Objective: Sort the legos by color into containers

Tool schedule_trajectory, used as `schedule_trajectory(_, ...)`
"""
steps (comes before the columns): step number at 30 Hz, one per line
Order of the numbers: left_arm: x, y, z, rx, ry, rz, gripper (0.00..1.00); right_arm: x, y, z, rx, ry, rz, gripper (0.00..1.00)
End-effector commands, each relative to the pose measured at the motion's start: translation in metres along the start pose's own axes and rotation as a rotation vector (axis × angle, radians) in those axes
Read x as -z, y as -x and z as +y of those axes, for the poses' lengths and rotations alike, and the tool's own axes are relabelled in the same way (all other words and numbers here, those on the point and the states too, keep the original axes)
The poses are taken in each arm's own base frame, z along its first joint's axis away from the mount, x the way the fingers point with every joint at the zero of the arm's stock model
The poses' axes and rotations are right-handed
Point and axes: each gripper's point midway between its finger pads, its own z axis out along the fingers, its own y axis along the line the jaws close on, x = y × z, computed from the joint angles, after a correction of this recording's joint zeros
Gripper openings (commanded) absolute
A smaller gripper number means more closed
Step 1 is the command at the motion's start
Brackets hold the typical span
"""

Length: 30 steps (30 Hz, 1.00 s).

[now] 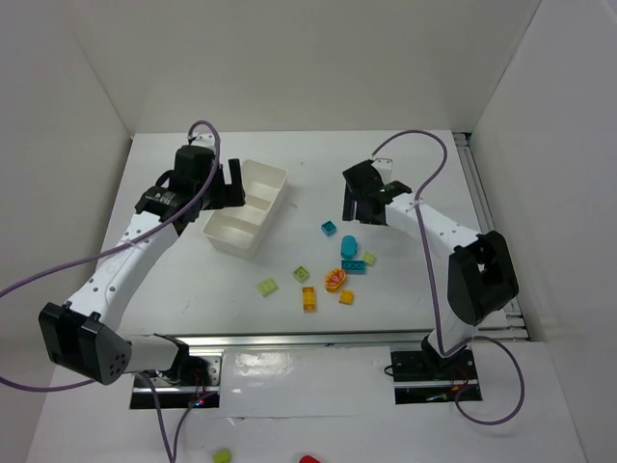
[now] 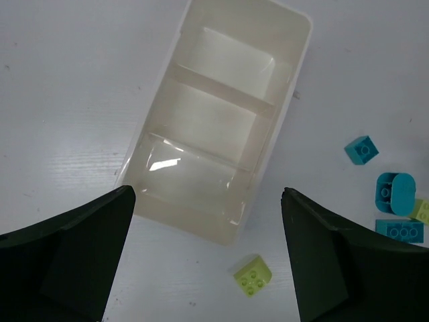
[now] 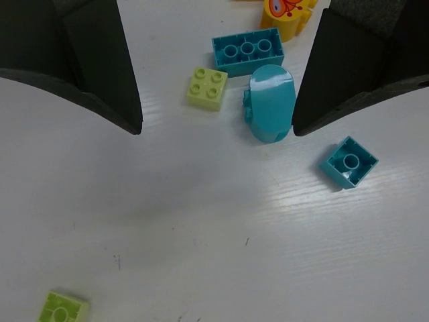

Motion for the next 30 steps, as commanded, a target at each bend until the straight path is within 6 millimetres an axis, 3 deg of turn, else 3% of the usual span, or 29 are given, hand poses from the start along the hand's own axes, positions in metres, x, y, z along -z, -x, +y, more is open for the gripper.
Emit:
schedule_trajectory(1, 0.003, -0.005, 0.004, 0.008, 0.025, 0.025, 1.00, -0.006, 0.001, 0.013, 0.017, 0.068, -0.007, 1.00)
schedule_trajectory(5, 0.004, -0.015, 0.006, -0.014, 0.035, 0.044, 0.96, -0.008, -0.017, 0.037, 0.120, 0.235, 0.041, 1.00)
schedule_trajectory(10, 0.011, -0.022, 0.010, -0.070, 0.029, 0.069, 0.96, 0.001, -0.021, 0.072, 0.239, 0.382, 0.019, 0.99)
schedule_trajectory(15, 0.028, -0.040, -0.005, -0.063, -0.064, 0.091, 0.95, -0.005, -0.021, 0.092, 0.342, 0.438, -0.007, 1.00)
schedule_trajectory(16, 0.032, -0.044, -0.009, -0.043, -0.092, 0.098, 0.95, -0.011, -0.030, 0.098, 0.384, 0.469, 0.014, 1.00)
schedule_trajectory(22, 0.039, -0.065, -0.015, -0.027, -0.130, 0.130, 0.94, -0.036, -0.039, 0.117, 0.464, 0.509, 0.048, 1.00)
schedule_trajectory(25, 0.039, -0.072, -0.016, -0.027, -0.131, 0.149, 0.94, -0.049, -0.039, 0.124, 0.463, 0.498, 0.041, 0.96)
schedule_trajectory(30, 0.042, -0.072, -0.015, -0.034, -0.121, 0.144, 0.94, -0.070, -0.044, 0.136, 0.447, 0.493, 0.057, 0.77)
